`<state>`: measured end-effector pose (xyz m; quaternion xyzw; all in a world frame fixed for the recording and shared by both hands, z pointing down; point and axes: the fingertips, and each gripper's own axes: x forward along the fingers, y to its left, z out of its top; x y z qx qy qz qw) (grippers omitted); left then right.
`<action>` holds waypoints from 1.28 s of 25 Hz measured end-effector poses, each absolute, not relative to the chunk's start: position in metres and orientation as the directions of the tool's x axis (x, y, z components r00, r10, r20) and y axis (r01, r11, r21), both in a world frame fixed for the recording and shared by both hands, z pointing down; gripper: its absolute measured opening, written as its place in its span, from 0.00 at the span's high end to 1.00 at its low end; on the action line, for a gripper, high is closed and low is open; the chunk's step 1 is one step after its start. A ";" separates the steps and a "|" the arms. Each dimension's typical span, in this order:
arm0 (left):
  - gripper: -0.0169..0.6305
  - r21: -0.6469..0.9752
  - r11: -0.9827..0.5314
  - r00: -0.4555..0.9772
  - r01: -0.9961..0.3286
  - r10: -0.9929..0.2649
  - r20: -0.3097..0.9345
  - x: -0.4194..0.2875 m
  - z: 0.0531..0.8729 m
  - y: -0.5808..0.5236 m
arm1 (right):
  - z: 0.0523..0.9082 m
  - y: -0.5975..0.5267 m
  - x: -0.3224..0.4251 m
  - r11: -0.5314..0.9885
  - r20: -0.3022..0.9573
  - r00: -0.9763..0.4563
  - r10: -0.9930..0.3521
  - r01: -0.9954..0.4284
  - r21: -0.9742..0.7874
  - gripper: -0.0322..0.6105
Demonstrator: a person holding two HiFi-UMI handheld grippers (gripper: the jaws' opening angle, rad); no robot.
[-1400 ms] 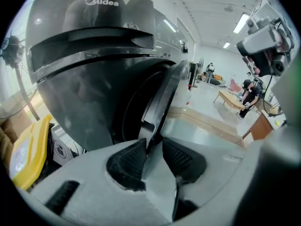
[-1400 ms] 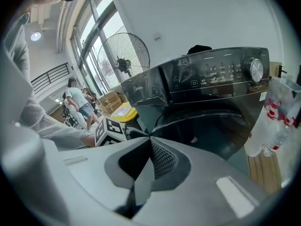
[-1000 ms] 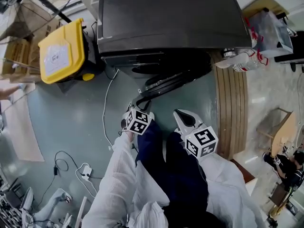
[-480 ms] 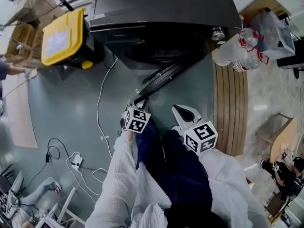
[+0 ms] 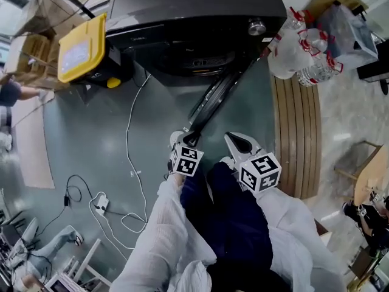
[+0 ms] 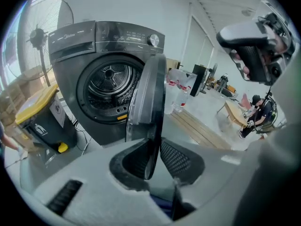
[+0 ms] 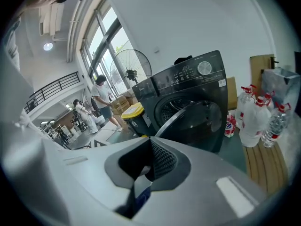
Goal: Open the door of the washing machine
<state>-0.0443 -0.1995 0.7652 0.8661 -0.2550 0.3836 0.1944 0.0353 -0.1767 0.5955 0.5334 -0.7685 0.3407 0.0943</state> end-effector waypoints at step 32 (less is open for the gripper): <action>0.78 0.390 -0.681 0.620 -0.619 -0.119 0.776 0.171 0.769 -0.032 | 0.631 -0.015 0.253 -0.325 0.556 0.027 -0.831 -0.834 -0.446 0.94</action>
